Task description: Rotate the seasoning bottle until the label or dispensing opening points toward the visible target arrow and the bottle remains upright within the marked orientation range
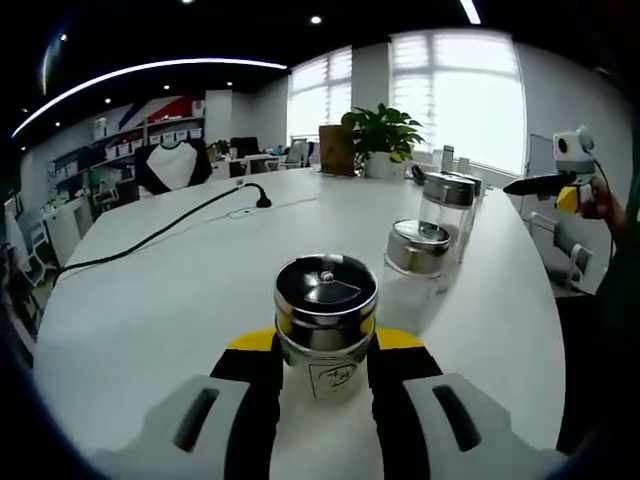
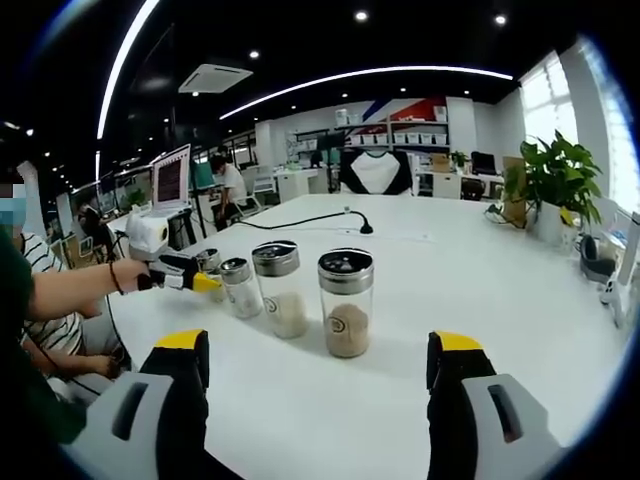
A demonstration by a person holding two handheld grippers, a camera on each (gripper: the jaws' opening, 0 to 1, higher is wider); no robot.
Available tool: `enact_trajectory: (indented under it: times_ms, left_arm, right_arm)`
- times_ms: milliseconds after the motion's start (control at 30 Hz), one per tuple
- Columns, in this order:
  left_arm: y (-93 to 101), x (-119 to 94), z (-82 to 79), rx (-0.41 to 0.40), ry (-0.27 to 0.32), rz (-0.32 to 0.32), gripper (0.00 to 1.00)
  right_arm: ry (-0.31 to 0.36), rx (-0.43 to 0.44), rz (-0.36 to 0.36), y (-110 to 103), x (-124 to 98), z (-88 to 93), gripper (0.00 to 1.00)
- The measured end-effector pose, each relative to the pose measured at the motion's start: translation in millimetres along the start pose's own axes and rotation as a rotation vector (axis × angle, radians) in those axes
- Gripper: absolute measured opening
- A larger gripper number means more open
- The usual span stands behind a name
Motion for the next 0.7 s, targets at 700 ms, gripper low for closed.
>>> enact_trajectory:
  times_ms: [700]
  left_arm:
    - [21.1,-1.4,8.4,-0.146,0.066,-0.232,0.35]
  right_arm:
    - [-0.009,0.011,-0.006,0.1,2.3,0.5,0.92]
Point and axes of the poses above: the point that each gripper's makers call its tool centre point, and the gripper's own axes: x roughly forward along the fingers, y roughly to its right, z roughly out of its underside, the point moved 10 cm from there along -x, roughly backward along the fingers, and after that the axes turned 9 degrees about -y, right-handed, at the moved point
